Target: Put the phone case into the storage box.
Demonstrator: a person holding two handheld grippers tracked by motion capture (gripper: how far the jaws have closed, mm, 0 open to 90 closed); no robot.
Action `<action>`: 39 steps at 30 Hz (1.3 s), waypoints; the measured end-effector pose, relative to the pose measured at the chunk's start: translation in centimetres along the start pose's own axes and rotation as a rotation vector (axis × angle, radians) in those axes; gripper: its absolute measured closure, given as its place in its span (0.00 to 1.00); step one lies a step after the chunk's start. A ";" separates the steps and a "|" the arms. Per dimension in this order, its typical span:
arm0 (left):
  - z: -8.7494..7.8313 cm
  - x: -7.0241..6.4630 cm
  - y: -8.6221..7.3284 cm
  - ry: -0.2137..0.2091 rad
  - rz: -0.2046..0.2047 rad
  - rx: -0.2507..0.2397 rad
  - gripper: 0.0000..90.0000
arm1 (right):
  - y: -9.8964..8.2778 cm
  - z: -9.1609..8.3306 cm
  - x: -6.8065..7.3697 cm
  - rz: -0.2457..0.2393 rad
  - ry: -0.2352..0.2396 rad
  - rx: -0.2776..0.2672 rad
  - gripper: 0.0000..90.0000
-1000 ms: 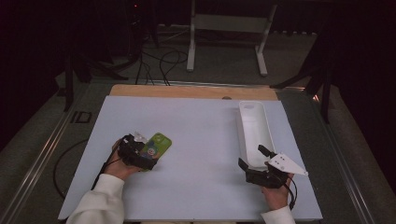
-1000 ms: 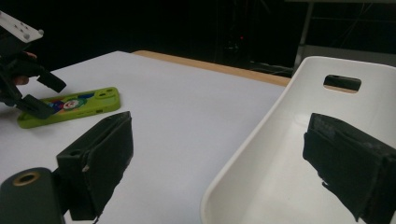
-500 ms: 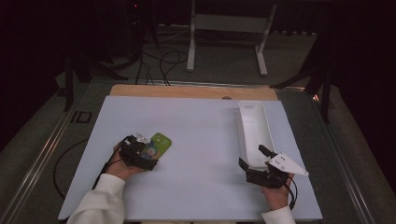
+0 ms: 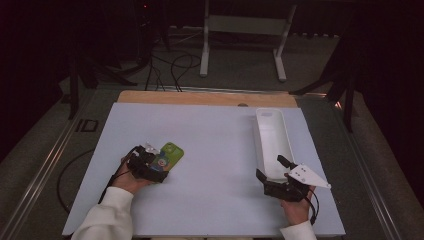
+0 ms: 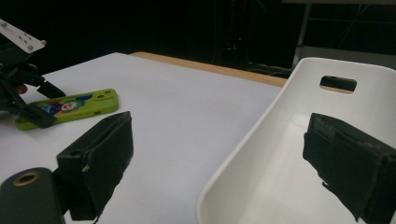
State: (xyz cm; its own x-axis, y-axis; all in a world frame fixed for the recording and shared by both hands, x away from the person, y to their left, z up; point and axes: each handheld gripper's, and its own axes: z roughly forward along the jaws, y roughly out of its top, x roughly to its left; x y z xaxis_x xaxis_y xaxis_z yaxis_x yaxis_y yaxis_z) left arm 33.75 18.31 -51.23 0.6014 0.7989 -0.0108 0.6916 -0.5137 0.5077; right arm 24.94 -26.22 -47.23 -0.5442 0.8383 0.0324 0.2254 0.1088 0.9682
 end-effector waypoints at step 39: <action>-0.5 -0.3 0.0 0.023 0.019 -0.006 0.18 | 0.0 0.1 0.0 0.000 0.000 0.002 0.09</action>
State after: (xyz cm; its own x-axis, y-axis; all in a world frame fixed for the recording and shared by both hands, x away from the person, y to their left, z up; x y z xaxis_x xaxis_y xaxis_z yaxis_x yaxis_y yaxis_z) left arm 33.35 18.25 -50.82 0.6048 0.7962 0.0189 0.6776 -0.5269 0.5131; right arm 25.04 -26.15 -47.24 -0.5441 0.8384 0.0324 0.2267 0.1097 0.9678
